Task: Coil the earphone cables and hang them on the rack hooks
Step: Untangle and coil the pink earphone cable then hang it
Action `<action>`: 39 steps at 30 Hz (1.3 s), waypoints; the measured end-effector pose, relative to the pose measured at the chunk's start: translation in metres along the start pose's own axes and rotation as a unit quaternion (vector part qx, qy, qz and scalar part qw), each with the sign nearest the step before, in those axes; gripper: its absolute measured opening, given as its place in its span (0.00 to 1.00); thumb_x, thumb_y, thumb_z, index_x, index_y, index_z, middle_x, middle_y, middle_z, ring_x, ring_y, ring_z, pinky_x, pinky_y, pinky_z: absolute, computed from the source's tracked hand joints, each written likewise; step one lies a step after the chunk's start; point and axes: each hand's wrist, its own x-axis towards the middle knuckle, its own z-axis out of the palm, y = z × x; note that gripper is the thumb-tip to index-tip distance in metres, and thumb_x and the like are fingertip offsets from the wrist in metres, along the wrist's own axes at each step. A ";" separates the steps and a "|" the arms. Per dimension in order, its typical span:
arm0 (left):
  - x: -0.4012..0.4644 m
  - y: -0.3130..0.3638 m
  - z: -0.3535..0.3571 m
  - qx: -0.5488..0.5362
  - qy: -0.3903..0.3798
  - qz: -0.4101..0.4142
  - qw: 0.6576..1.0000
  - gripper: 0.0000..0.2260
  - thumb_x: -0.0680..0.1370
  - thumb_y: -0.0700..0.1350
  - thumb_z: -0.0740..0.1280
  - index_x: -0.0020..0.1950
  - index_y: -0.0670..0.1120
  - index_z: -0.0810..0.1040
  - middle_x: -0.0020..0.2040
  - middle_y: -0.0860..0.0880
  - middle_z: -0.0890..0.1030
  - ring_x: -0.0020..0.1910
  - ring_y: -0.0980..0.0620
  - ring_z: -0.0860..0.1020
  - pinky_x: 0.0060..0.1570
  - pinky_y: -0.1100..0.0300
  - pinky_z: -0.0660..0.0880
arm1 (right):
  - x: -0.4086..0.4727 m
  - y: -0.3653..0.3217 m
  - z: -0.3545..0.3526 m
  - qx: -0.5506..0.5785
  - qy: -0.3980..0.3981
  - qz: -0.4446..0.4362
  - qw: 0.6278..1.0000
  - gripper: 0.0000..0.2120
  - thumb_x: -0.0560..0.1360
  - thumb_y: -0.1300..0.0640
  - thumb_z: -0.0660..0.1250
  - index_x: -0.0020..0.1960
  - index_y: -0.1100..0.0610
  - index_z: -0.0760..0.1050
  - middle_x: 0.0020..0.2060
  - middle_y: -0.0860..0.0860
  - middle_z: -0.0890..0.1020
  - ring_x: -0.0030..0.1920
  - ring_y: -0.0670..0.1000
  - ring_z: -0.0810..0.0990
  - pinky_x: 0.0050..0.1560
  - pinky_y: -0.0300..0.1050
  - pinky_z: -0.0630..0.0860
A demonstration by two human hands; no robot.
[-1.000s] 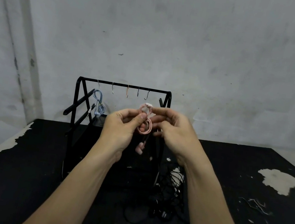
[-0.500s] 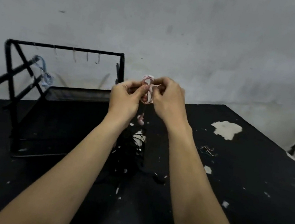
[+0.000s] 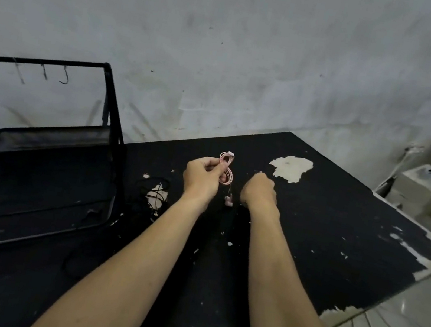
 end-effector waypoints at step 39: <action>-0.058 0.115 -0.223 -0.152 0.055 0.106 0.981 0.05 0.77 0.38 0.70 0.51 0.39 0.84 0.34 0.47 0.83 0.29 0.54 0.79 0.25 0.63 0.76 | -0.132 -0.167 -0.008 0.457 -0.251 -0.469 0.712 0.12 0.80 0.69 0.63 0.52 0.59 0.84 0.37 0.56 0.81 0.39 0.47 0.80 0.48 0.38 0.78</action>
